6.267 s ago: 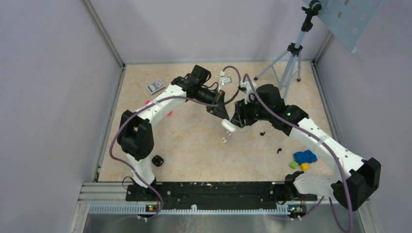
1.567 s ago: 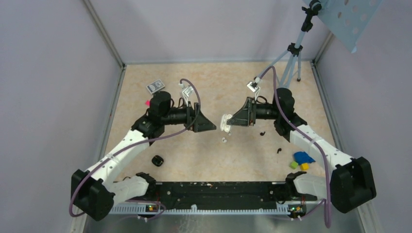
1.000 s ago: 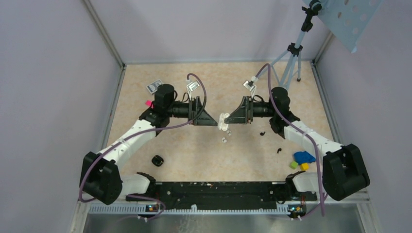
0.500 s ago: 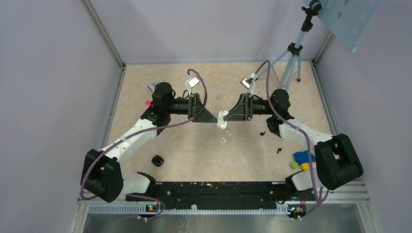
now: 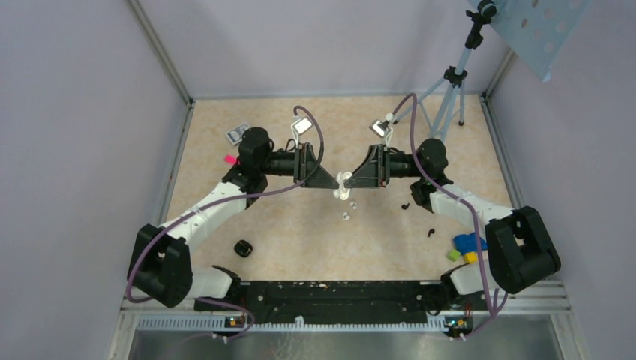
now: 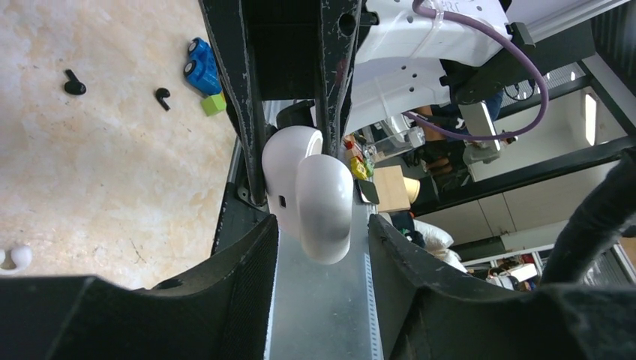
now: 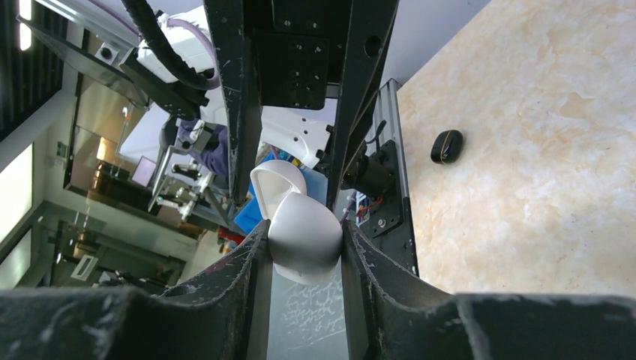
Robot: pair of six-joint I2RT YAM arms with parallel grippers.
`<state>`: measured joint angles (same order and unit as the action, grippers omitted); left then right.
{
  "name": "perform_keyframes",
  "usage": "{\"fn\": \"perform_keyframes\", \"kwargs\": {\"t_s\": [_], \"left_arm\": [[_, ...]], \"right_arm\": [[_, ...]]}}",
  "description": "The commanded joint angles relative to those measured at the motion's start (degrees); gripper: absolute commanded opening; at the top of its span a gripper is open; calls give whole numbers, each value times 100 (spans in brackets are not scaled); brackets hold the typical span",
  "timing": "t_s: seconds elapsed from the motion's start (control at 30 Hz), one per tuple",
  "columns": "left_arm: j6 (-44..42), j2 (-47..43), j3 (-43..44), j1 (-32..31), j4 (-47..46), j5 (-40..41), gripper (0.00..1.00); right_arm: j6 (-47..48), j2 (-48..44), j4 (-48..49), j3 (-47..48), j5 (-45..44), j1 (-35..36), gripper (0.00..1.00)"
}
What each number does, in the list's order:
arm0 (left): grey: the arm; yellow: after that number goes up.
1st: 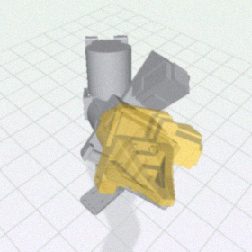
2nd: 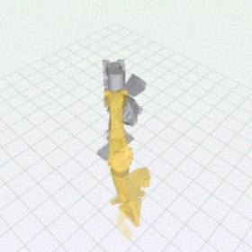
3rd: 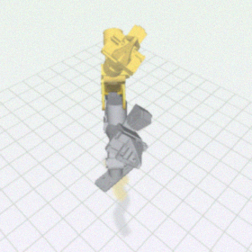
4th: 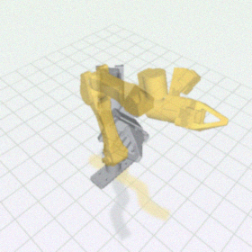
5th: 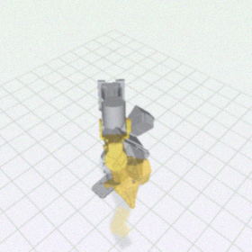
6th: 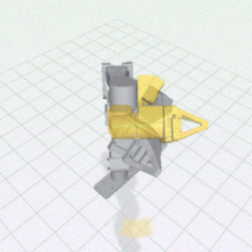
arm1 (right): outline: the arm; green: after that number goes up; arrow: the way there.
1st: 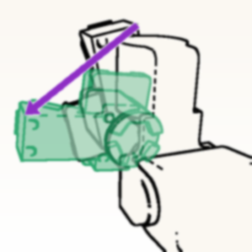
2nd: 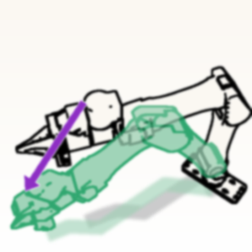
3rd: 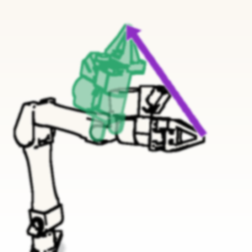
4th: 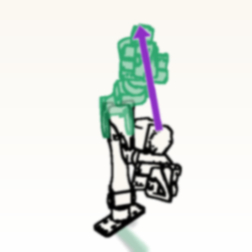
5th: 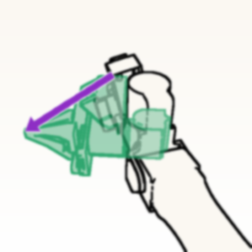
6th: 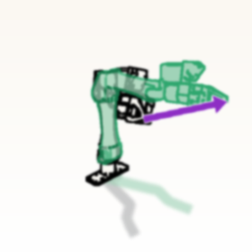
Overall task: Insert the wireless bluetooth earbuds into the charging case
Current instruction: Pass from the right arm to the left
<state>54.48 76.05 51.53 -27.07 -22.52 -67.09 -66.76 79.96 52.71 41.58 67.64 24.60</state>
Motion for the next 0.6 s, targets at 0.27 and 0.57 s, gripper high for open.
{"fn": "perform_keyframes", "kwargs": {"t_s": [0.27, 0.57], "left_arm": [[257, 154, 34, -32, -697, -356, 55], [165, 208, 116, -109, -585, -457, 52]], "right_arm": [[127, -3, 147, 166, 67, 51, 0], [494, -26, -454, 431, 68, 49, 0]]}}
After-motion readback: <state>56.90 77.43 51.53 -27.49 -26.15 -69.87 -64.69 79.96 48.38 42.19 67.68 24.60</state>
